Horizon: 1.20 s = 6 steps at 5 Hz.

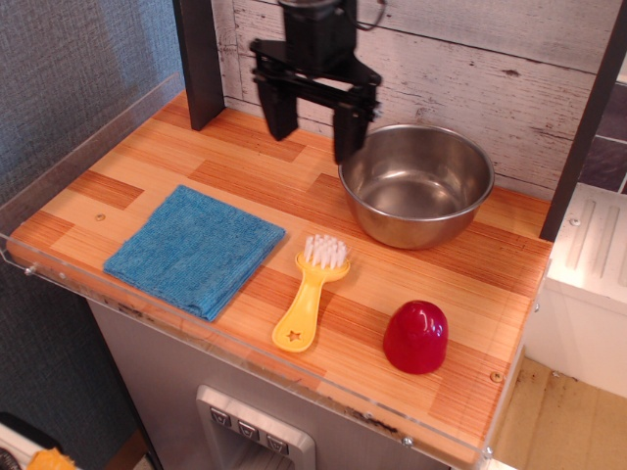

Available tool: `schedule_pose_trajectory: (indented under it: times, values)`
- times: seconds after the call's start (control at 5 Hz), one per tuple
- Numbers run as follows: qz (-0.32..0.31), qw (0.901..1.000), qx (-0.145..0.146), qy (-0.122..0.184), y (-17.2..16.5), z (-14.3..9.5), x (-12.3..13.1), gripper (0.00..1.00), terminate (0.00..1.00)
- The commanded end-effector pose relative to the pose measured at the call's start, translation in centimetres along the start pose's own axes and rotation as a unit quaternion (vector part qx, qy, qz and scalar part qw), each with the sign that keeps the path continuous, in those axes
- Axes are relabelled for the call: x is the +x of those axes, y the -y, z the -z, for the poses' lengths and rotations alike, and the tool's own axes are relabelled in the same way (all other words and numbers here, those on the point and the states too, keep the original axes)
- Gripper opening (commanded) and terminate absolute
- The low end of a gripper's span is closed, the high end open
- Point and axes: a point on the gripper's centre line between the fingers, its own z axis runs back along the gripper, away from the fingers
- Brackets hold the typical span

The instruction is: Put the pot on top of the napkin.

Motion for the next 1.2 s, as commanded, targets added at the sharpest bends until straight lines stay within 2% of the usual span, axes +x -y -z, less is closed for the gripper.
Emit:
schedule_pose_trajectory:
  times: [0.0,0.2,0.4,0.6,0.8,1.0]
  values:
    - [-0.025,0.9988,0.038,0.016,0.0,1.3,3.1,1.0,0.0]
    - [-0.036,0.997,0.069,0.002,-0.7,2.9,3.4,1.0,0.0]
    - [-0.041,0.9958,0.082,-0.004,-1.0,3.9,3.7,1.0,0.0]
    - [-0.035,0.9971,0.067,-0.01,-1.0,5.7,4.1,1.0,0.0]
    - [-0.047,0.997,0.062,-0.003,-1.0,5.7,4.1,0.0,0.0]
    - [-0.051,0.997,0.058,0.005,-1.0,5.4,3.9,0.0,0.0]
